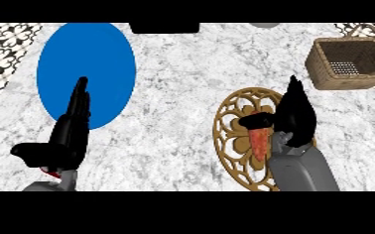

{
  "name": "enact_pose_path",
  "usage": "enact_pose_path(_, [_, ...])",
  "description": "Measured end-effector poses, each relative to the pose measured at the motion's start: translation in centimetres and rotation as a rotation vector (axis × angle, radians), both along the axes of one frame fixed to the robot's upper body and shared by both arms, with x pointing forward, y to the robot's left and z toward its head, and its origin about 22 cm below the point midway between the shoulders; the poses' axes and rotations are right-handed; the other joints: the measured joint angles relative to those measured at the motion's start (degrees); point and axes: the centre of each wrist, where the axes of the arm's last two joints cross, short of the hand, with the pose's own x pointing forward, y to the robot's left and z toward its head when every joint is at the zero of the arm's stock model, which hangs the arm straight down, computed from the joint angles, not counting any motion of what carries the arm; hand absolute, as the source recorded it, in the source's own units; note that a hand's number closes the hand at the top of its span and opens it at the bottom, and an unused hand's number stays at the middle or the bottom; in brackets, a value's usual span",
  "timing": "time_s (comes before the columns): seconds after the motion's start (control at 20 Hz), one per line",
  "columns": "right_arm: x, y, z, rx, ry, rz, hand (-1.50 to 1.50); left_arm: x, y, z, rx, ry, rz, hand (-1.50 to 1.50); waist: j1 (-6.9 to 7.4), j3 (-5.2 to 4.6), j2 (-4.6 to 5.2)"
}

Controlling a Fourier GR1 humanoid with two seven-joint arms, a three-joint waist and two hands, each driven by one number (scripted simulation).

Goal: Pick the sweet potato from the placemat and place it in the basket

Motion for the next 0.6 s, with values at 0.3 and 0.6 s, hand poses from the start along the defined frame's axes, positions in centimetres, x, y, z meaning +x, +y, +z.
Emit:
enact_pose_path(0.3, [-0.5, -0.7, 1.1, -0.026, 0.038, -0.007, -1.5, 0.1, 0.1, 0.1, -0.006, -0.003, -0.002, 0.0, -0.07, 0.17, 0.21])
enact_pose_path(0.6, [-1.2, -1.0, 1.4, -0.041, 0.061, 0.0, -1.5, -0.3, -0.5, -0.2, -0.008, -0.003, -0.009, 0.0, 0.71, 0.31, 0.48])
